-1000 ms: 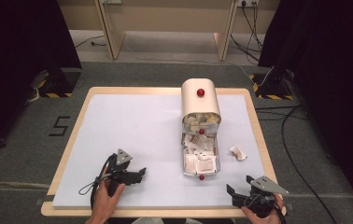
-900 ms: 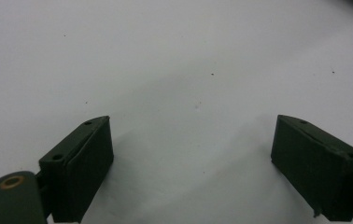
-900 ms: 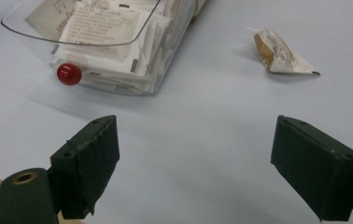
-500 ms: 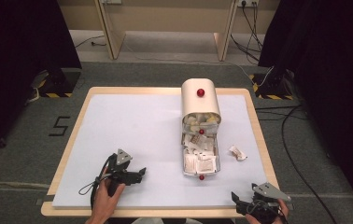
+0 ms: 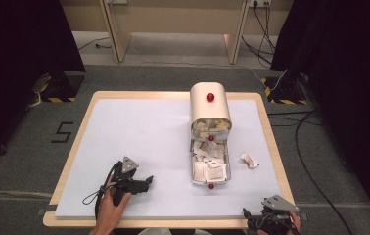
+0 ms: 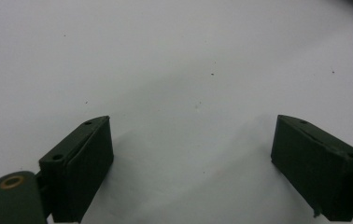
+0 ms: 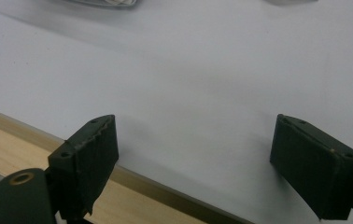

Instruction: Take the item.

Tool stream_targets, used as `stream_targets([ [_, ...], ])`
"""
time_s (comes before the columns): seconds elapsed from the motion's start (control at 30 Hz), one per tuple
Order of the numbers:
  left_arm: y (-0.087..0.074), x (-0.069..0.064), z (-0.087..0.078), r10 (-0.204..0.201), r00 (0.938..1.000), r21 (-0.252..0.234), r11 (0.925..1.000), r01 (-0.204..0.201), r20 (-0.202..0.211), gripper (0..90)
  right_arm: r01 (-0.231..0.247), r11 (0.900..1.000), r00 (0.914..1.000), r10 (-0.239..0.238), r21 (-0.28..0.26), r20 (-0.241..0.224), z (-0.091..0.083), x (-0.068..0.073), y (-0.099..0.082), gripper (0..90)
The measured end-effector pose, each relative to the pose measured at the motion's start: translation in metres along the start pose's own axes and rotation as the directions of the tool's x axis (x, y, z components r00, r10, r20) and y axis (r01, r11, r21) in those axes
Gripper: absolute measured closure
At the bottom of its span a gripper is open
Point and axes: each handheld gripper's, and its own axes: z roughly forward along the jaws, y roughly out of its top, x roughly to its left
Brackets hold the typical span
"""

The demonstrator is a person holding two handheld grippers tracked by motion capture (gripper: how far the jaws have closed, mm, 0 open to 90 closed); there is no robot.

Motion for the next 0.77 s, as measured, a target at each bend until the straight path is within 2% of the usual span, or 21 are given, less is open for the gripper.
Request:
stream_targets([
  [0.77,0.0,0.0,0.0,0.0,1.0,0.0,1.0,0.0,0.0,12.0,0.003,1.0,0.9999,-0.003,0.0,-0.011,0.0005,-0.0011,0.0001,15.1],
])
